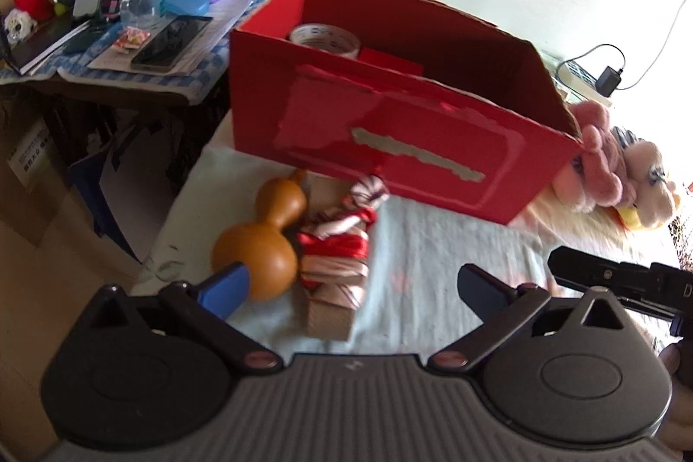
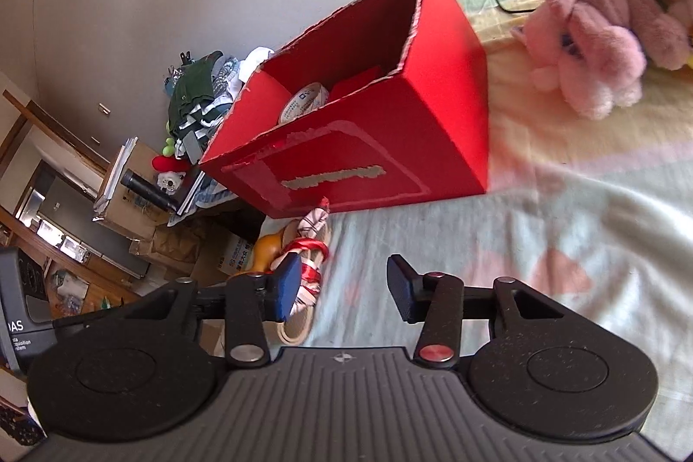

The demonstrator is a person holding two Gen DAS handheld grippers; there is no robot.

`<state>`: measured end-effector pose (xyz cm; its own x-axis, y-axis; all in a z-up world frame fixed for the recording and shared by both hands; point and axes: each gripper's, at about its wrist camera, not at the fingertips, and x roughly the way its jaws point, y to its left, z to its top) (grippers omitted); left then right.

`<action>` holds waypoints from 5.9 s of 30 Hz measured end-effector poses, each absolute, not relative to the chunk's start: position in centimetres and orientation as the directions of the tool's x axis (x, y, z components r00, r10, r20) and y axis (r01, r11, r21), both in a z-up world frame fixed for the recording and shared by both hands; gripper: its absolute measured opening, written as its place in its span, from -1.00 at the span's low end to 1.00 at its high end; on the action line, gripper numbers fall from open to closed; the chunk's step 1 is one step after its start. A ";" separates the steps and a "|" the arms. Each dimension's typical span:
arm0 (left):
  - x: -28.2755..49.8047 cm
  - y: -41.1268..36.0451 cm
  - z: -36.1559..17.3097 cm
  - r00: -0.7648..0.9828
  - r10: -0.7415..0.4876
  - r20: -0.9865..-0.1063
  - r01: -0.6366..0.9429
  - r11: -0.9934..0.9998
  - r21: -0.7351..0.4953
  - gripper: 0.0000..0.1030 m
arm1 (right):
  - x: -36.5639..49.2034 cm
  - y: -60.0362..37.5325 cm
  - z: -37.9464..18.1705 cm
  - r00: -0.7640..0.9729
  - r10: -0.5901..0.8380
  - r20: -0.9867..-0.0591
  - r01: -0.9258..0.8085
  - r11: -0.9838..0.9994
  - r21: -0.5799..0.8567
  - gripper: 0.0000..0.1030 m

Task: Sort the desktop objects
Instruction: 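Close the right gripper around the neck of the orange gourd, then lift the gourd with the right gripper and carry it to the box, then lower the gourd into the red cardboard box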

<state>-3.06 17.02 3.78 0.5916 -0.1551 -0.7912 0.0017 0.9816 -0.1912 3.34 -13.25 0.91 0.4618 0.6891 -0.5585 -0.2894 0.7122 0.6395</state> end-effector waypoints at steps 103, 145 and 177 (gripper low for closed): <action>0.8 -1.6 8.6 0.404 -0.542 -0.737 0.675 0.720 -0.159 0.21 | 5.5 -19.4 6.3 0.548 0.679 -0.488 -0.315 0.708 0.632 -0.45; 23.4 6.5 2.1 0.174 -0.414 -0.893 0.674 0.711 -0.199 0.19 | 24.9 -3.9 2.5 0.306 0.499 -0.811 -0.124 0.865 0.486 -0.46; 23.7 8.3 1.4 0.177 -0.414 -0.893 0.543 0.798 -0.263 0.16 | 25.2 -2.9 2.7 0.398 0.404 -0.823 -0.138 0.914 0.382 -0.28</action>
